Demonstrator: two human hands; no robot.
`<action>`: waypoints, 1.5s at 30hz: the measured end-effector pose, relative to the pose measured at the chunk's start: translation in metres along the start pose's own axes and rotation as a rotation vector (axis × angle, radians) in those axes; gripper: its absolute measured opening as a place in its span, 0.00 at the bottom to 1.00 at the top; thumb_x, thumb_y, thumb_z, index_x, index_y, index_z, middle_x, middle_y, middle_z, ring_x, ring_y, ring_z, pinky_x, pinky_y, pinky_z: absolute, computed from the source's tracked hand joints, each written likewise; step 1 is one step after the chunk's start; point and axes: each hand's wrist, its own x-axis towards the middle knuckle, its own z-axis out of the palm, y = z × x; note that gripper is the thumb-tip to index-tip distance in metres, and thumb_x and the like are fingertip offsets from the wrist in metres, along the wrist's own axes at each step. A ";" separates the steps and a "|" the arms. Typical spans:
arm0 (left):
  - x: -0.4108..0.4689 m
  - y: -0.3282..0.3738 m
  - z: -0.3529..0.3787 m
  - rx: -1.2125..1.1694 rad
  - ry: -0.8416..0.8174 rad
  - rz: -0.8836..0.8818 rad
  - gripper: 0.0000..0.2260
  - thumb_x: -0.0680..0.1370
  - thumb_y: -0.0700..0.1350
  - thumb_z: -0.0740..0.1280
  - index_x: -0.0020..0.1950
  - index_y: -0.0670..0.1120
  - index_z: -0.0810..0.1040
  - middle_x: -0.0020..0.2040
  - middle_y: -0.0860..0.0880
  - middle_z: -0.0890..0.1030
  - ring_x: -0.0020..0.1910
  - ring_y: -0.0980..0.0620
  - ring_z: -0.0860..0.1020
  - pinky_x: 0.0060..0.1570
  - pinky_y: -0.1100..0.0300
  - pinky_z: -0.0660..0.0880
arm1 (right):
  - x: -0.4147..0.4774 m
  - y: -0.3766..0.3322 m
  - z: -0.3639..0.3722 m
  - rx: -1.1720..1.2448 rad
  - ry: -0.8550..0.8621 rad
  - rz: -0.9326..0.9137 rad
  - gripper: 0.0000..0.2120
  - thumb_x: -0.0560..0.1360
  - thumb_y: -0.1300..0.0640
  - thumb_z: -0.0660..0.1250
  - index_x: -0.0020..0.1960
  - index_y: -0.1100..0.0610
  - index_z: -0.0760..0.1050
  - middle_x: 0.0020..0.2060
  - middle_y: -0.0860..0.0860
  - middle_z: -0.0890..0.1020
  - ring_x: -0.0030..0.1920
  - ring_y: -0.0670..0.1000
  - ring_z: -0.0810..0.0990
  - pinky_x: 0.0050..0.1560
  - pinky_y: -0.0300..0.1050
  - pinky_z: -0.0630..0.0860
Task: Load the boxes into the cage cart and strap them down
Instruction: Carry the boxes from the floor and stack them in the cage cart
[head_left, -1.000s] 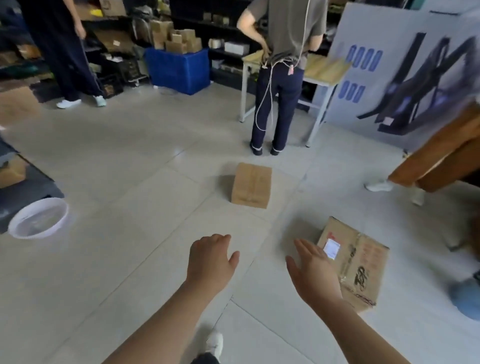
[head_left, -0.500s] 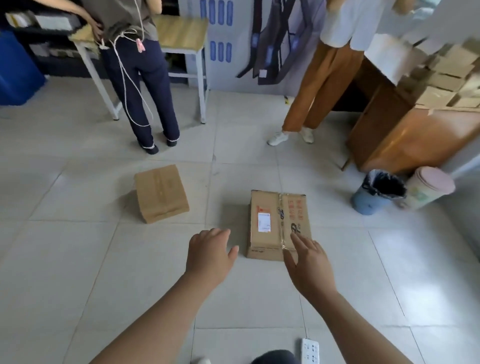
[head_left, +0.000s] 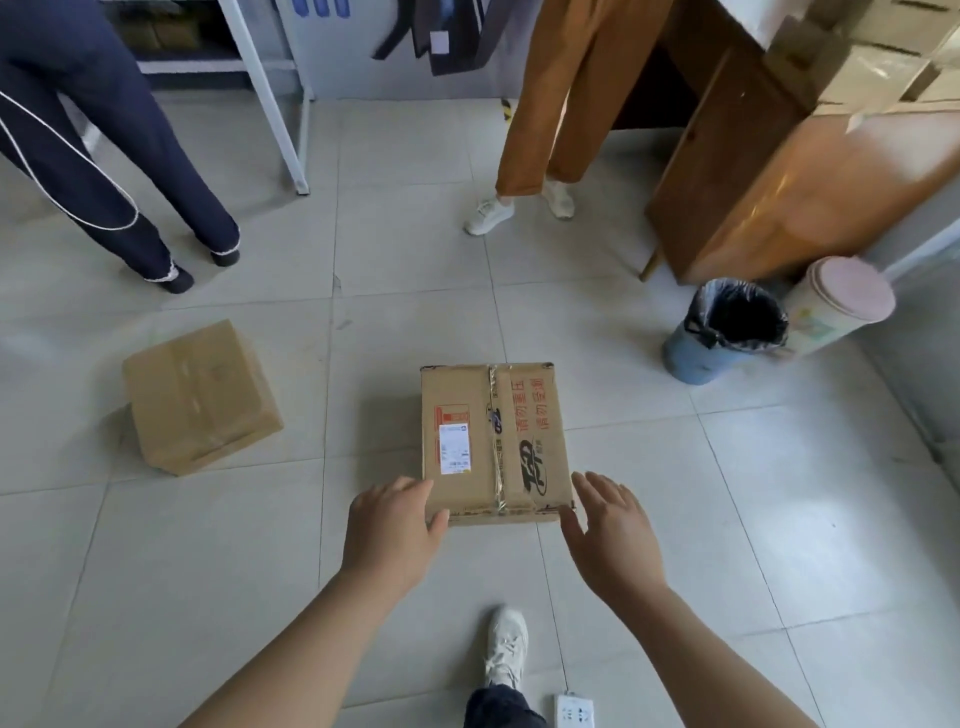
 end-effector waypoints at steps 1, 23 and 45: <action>0.018 0.003 0.011 -0.002 -0.008 -0.004 0.17 0.78 0.55 0.61 0.61 0.48 0.77 0.56 0.50 0.80 0.55 0.46 0.76 0.55 0.55 0.70 | 0.017 0.011 0.009 -0.009 -0.018 -0.012 0.18 0.77 0.52 0.63 0.66 0.57 0.73 0.59 0.52 0.79 0.62 0.55 0.75 0.66 0.48 0.68; 0.243 -0.110 0.405 0.071 -0.244 -0.186 0.32 0.78 0.60 0.60 0.78 0.55 0.52 0.75 0.42 0.55 0.73 0.41 0.56 0.71 0.51 0.59 | 0.224 0.190 0.391 -0.098 -0.252 0.128 0.28 0.80 0.44 0.52 0.77 0.51 0.53 0.76 0.58 0.57 0.76 0.56 0.55 0.74 0.48 0.51; 0.291 -0.131 0.417 -0.174 -0.295 -0.354 0.48 0.66 0.68 0.70 0.74 0.68 0.41 0.64 0.42 0.58 0.59 0.38 0.69 0.58 0.52 0.70 | 0.249 0.212 0.412 0.055 -0.070 0.315 0.33 0.72 0.39 0.67 0.74 0.41 0.60 0.64 0.63 0.60 0.62 0.63 0.62 0.67 0.58 0.59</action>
